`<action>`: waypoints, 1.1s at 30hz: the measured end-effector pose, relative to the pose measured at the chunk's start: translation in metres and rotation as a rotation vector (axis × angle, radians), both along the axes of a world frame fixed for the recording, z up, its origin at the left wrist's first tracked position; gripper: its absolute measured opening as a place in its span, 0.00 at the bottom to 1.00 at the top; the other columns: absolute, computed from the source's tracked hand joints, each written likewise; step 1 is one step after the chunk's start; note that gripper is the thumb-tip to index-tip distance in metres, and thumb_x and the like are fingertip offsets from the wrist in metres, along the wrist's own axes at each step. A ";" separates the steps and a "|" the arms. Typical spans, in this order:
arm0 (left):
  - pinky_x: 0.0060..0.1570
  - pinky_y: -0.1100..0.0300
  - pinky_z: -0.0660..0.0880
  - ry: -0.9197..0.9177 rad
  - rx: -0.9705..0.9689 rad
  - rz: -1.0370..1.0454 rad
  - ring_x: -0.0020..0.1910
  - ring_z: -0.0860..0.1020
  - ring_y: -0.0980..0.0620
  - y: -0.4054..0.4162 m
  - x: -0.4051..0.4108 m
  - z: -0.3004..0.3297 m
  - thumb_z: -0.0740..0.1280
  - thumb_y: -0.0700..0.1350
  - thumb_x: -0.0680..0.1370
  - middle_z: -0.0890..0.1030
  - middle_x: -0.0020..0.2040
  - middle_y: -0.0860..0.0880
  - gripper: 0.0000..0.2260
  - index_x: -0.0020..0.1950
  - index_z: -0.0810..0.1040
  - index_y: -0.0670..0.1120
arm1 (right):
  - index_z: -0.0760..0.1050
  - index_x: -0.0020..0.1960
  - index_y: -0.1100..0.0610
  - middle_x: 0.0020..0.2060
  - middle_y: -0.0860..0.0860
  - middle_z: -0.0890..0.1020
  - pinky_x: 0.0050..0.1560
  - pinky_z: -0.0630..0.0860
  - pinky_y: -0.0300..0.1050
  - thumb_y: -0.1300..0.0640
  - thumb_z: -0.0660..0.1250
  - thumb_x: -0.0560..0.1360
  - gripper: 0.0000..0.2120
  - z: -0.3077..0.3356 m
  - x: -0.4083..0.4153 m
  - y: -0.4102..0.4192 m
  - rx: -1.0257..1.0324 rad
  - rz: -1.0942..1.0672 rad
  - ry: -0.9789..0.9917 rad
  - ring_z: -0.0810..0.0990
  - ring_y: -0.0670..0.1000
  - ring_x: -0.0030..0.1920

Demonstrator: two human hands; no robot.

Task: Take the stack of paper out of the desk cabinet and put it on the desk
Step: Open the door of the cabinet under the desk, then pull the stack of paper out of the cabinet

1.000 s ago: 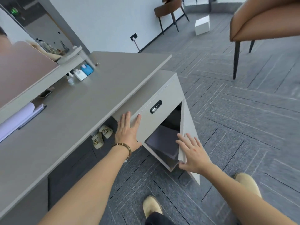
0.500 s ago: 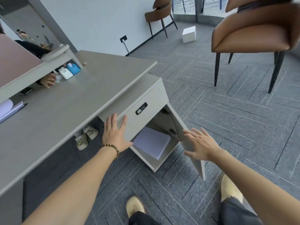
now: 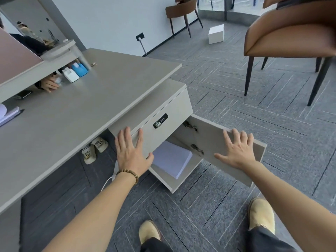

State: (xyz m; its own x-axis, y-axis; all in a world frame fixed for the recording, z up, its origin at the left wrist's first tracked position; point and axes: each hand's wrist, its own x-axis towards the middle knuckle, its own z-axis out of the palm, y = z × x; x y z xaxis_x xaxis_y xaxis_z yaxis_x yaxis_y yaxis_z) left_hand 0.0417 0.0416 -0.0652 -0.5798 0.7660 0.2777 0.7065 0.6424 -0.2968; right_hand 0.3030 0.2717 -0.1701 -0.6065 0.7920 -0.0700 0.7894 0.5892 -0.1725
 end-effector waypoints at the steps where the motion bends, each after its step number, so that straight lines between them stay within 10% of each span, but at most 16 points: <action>1: 0.76 0.36 0.51 0.000 0.012 -0.003 0.76 0.55 0.32 0.000 0.000 -0.001 0.65 0.62 0.69 0.57 0.77 0.35 0.40 0.79 0.61 0.49 | 0.47 0.82 0.52 0.78 0.62 0.54 0.75 0.41 0.70 0.22 0.46 0.65 0.53 0.001 -0.004 0.004 -0.010 -0.011 -0.016 0.51 0.70 0.77; 14: 0.74 0.32 0.50 -0.261 0.211 0.153 0.79 0.46 0.33 0.027 0.044 -0.008 0.64 0.59 0.70 0.49 0.80 0.33 0.40 0.79 0.61 0.46 | 0.54 0.81 0.51 0.80 0.61 0.54 0.78 0.41 0.64 0.32 0.58 0.74 0.41 0.029 -0.071 0.003 -0.175 0.185 0.103 0.46 0.62 0.81; 24: 0.79 0.48 0.49 -0.785 0.240 0.287 0.81 0.45 0.42 0.052 0.046 -0.173 0.62 0.54 0.79 0.48 0.82 0.38 0.37 0.81 0.49 0.41 | 0.66 0.73 0.58 0.67 0.58 0.74 0.65 0.72 0.55 0.44 0.65 0.76 0.31 -0.057 -0.151 0.005 -0.302 0.327 0.051 0.72 0.62 0.67; 33: 0.77 0.53 0.54 -0.937 0.365 0.462 0.80 0.51 0.42 0.092 -0.012 -0.299 0.63 0.53 0.80 0.52 0.81 0.39 0.36 0.80 0.49 0.41 | 0.55 0.79 0.58 0.79 0.59 0.60 0.74 0.63 0.54 0.47 0.64 0.78 0.35 -0.173 -0.212 0.037 -0.343 0.387 -0.052 0.59 0.58 0.79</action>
